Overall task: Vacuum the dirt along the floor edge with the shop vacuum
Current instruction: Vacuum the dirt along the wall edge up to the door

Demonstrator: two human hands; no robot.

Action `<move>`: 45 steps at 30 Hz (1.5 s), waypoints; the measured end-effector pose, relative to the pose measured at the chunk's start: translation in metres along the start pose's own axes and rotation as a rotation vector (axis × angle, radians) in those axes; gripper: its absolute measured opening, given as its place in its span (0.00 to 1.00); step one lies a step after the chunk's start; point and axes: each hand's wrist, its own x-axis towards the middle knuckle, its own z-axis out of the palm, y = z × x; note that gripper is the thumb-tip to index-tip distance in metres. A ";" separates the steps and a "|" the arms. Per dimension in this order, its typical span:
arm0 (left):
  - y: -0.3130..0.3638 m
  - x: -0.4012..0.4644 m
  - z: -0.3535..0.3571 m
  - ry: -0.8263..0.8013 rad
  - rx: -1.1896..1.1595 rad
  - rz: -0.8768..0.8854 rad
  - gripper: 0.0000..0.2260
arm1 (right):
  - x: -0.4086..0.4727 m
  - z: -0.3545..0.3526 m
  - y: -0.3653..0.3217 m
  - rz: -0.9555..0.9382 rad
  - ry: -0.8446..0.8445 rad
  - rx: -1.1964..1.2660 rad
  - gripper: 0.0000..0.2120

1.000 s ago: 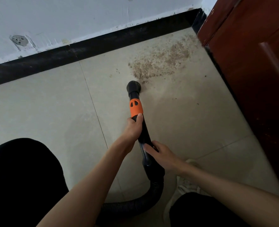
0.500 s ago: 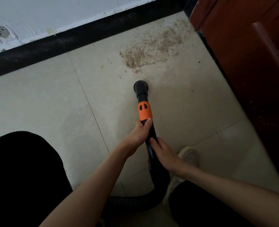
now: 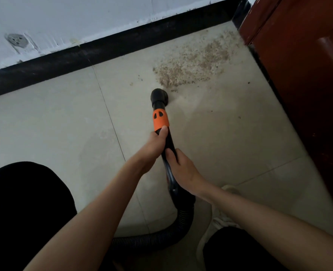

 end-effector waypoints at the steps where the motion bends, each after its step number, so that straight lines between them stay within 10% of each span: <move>1: -0.002 0.000 -0.005 0.021 -0.012 0.000 0.21 | 0.003 0.002 -0.002 -0.003 -0.024 -0.027 0.15; 23: 0.104 0.090 -0.078 0.231 0.005 0.097 0.13 | 0.146 0.010 -0.094 -0.157 0.018 -0.017 0.20; 45: 0.118 0.099 -0.043 0.076 -0.005 0.132 0.14 | 0.142 -0.018 -0.084 -0.149 0.158 -0.021 0.20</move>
